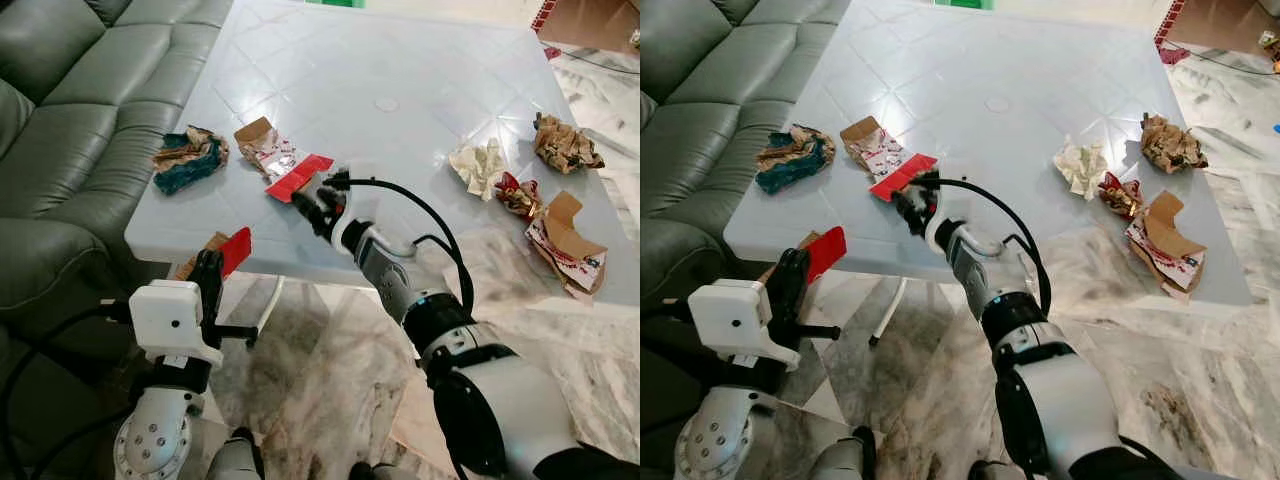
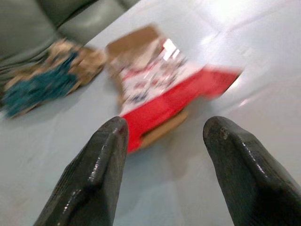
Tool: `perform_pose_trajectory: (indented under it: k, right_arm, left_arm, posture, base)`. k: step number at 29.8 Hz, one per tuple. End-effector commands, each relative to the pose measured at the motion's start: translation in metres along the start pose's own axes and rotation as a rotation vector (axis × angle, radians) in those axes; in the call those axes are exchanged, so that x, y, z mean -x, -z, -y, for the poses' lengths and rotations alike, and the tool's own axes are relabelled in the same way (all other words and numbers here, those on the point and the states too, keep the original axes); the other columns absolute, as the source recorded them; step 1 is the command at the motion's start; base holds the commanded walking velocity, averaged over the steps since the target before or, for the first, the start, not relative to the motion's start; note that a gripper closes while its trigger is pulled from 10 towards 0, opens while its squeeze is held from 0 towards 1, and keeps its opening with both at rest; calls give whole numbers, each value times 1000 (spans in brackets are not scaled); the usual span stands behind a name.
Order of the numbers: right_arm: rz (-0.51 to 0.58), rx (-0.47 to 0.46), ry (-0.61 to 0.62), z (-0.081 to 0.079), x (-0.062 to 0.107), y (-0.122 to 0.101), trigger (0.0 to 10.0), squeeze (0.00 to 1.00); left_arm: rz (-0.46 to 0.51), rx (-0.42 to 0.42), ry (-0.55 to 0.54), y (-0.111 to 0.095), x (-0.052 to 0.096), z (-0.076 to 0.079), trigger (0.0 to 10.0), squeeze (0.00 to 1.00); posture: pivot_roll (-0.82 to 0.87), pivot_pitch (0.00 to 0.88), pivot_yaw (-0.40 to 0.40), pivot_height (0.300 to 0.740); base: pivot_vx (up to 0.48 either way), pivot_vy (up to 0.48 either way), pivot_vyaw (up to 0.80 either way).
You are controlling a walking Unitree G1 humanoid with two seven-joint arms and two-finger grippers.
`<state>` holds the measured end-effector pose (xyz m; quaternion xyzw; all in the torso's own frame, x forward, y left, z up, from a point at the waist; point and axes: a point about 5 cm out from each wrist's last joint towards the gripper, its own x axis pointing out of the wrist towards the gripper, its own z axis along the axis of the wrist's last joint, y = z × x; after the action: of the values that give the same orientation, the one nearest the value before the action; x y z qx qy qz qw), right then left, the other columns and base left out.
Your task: Picking trash to rubbish bin
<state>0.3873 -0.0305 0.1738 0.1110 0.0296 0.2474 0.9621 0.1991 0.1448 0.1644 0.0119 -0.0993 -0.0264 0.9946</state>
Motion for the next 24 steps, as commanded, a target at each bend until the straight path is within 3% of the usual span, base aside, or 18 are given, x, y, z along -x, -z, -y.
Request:
perform_pose_trajectory:
  k: [1, 3, 10, 13, 18, 19, 20, 21, 22, 23, 24]
  right_arm:
    - [27, 77, 39, 0, -1, -2, 10000, 1000]
    - [45, 116, 48, -3, -1, -1, 10000, 1000]
    - [35, 41, 88, 0, -1, 4, 10000, 1000]
    - [28, -72, 104, 3, -2, 4, 10000, 1000]
    - [32, -172, 85, -1, -4, 3, 10000, 1000]
    - [34, -195, 77, -2, -4, 3, 10000, 937]
    - [34, -206, 68, -3, -5, 3, 10000, 525]
    - [34, -206, 68, -3, -5, 3, 10000, 525]
    - [36, -214, 59, -5, -5, 2, 10000, 380]
    - [36, -214, 59, -5, -5, 2, 10000, 380]
    - [32, -215, 48, -7, -6, 2, 10000, 0]
  left_arm:
    - [-3, -9, -8, -4, 2, 0, 0, 0]
    - [-9, -9, -4, -4, 2, 1, 0, 0]
    - [-12, -7, 8, -6, -2, 4, 0, 0]
    - [-23, -10, 4, -7, 0, 2, 0, 0]
    - [-38, -5, -2, -7, 3, 2, 0, 0]
    - [-40, -3, -2, -7, 3, 2, 0, 0]
    - [-42, -2, -1, -8, 4, 3, 0, 0]
    - [-42, -2, -1, -8, 4, 3, 0, 0]
    - [-43, -2, 0, -8, 4, 3, 0, 0]
    - [-43, -2, 0, -8, 4, 3, 0, 0]
    - [-45, -1, 2, -8, 5, 3, 0, 0]
  posture:
    - [245, 235, -106, 740]
    - [243, 235, -103, 740]
    - [246, 234, -98, 740]
    - [254, 238, -97, 740]
    - [264, 248, -95, 740]
    - [264, 248, -95, 740]
    - [268, 251, -95, 740]
    - [268, 251, -95, 740]
    - [270, 253, -95, 740]
    - [270, 253, -95, 740]
    - [279, 261, -96, 740]
  base:
    - [0, 0, 0]
    - [0, 0, 0]
    - [0, 0, 0]
    - [0, 0, 0]
    - [0, 0, 0]
    - [0, 0, 0]
    - [0, 0, 0]
    - [0, 0, 0]
    - [0, 0, 0]
    - [0, 0, 0]
    - [0, 0, 0]
